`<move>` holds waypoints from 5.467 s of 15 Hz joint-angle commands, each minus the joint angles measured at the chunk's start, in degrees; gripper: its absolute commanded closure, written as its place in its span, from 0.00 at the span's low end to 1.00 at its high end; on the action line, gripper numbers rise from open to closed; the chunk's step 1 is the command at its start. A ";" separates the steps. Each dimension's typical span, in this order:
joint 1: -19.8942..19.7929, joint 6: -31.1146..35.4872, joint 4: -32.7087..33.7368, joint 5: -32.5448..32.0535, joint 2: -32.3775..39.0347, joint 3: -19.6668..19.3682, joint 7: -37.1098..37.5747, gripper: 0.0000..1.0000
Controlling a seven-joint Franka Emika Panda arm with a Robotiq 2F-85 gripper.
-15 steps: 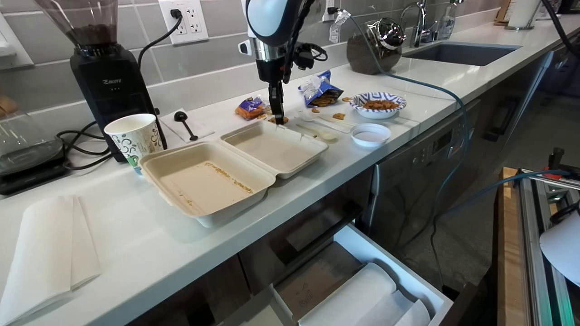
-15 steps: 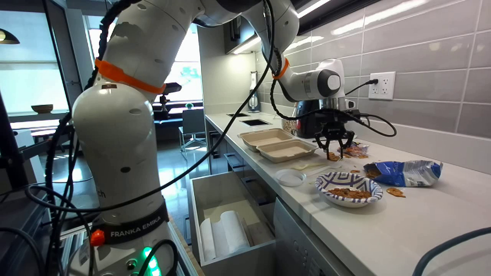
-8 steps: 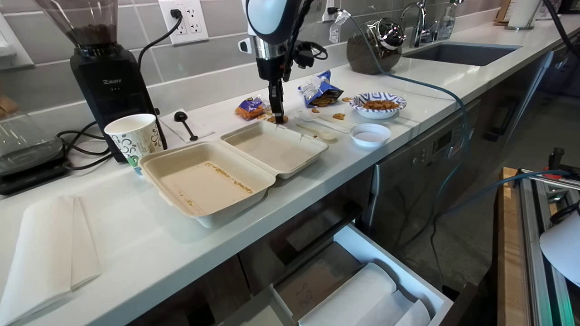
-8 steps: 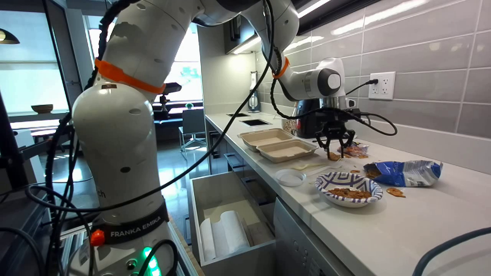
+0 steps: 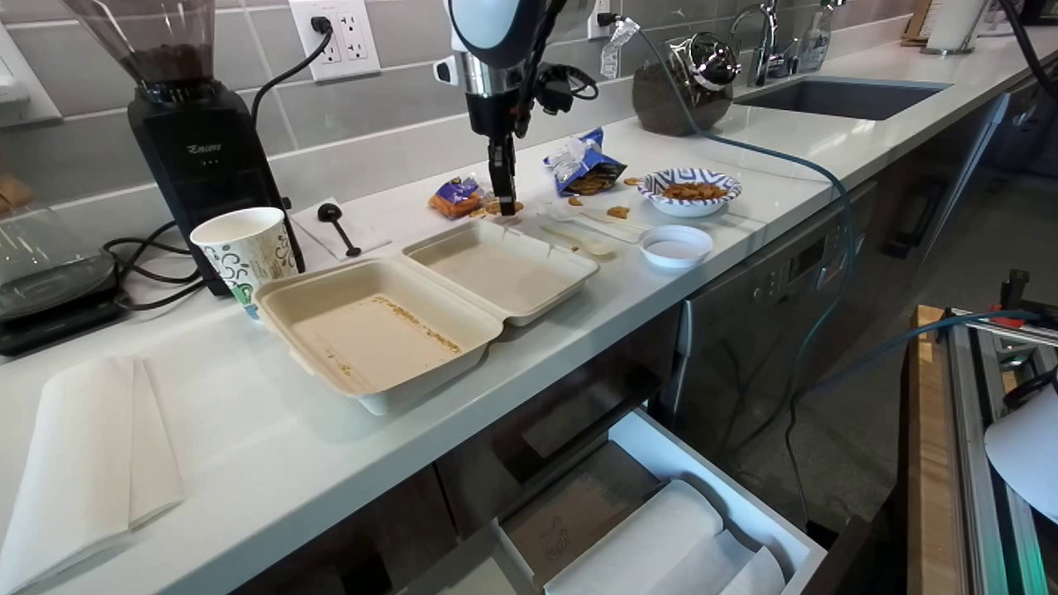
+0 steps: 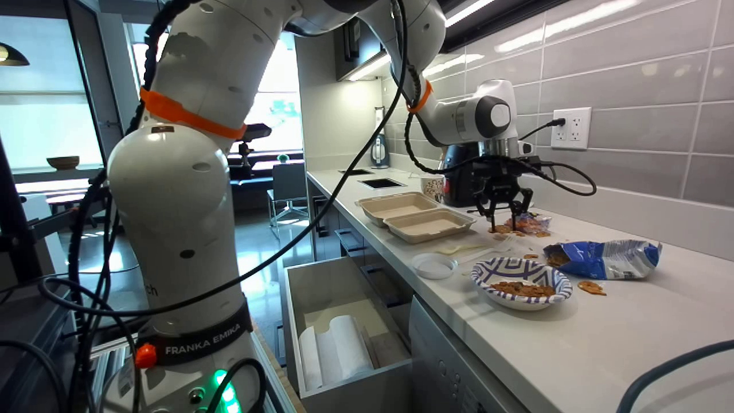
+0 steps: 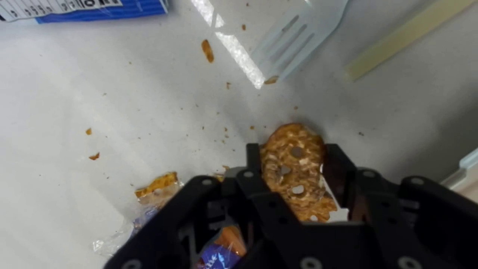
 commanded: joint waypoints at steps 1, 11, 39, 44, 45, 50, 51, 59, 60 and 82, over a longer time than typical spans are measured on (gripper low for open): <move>-0.21 -0.89 -2.10 -0.15 -2.06 0.06 0.18 0.60; 0.12 -0.09 -7.46 -0.44 -6.37 -0.39 1.23 0.58; 2.18 5.51 -26.27 -0.74 -18.59 -1.49 12.58 0.58; 2.22 5.25 -28.37 -0.63 -20.26 -1.86 13.15 0.57; 2.27 5.10 -28.66 -0.66 -20.57 -1.88 13.31 0.57; 2.34 5.27 -30.31 -0.57 -21.73 -1.91 14.31 0.57; 2.36 5.31 -30.66 -0.57 -21.95 -1.91 14.48 0.57; 2.52 5.54 -32.25 -0.40 -22.74 -1.81 15.24 0.56; 2.55 5.53 -32.39 -0.38 -22.80 -1.78 15.29 0.56; 3.26 5.67 -34.31 -0.34 -23.84 -1.61 16.32 0.58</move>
